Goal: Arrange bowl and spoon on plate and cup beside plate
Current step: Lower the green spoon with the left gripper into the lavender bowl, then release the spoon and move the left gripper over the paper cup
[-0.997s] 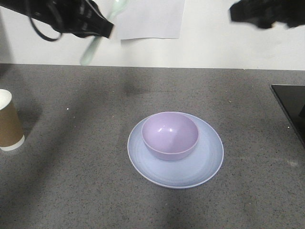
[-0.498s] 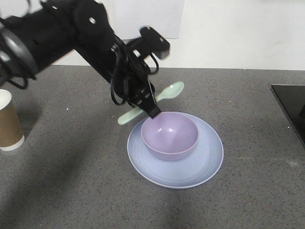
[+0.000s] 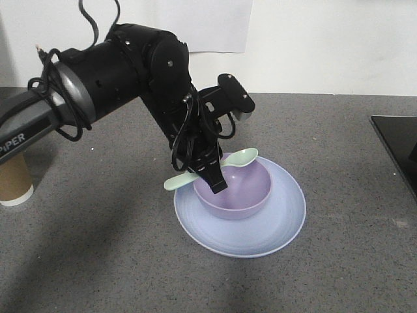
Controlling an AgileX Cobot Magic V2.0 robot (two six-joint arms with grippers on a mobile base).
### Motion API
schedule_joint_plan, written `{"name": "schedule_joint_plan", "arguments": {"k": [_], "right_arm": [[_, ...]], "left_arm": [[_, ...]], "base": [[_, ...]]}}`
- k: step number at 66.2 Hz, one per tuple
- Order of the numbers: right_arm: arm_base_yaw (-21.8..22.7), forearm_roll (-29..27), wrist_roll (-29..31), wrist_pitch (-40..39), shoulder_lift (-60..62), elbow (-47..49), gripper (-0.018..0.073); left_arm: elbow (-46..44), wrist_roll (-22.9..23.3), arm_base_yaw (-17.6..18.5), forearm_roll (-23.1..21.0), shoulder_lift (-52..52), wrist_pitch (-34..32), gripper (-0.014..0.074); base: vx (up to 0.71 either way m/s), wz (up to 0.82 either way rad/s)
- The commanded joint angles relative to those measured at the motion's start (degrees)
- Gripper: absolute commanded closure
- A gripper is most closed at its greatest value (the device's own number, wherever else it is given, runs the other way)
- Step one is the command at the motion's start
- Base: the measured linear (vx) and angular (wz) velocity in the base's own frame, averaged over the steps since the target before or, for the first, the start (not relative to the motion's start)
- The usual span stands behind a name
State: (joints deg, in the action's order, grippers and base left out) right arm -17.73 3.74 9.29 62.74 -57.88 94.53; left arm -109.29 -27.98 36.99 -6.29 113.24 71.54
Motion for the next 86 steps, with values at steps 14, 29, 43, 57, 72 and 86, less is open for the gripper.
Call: {"name": "schedule_joint_plan", "arguments": {"k": [14,29,43,57,72,86], "right_arm": [[0.2,0.5,0.1,-3.4,0.3,1.2,0.0232],[0.2,0.5,-1.0,-3.2,0.3,1.2,0.0232],[0.2,0.7,-1.0,-3.0,0.3,1.2,0.0232],[0.2,0.7,-1.1,-2.8,0.3,1.2,0.0232],[0.2,0.7,-1.1,-2.5,0.3,1.2,0.0232],[0.2,0.7,-1.2,-2.6,0.3,1.2,0.0232]], "left_arm": [[-1.6,2.1,2.0,3.0,-1.4,-3.2,0.0593],[-1.6,2.0,2.9,3.1,-0.7,-4.9,0.0577],[-1.6,2.1,3.1,4.4,-0.2,-4.4,0.051],[-1.6,2.3,3.1,4.4,-0.2,-4.4,0.0413],[-1.6,3.5,3.1,4.6,-0.2,-4.5,0.0329],[-1.7,3.8,3.1,4.4,-0.8,-5.7,0.0321]], "base": [[0.0,0.0],[0.0,0.0],[0.0,0.0],[0.0,0.0],[0.0,0.0],[0.0,0.0]]}}
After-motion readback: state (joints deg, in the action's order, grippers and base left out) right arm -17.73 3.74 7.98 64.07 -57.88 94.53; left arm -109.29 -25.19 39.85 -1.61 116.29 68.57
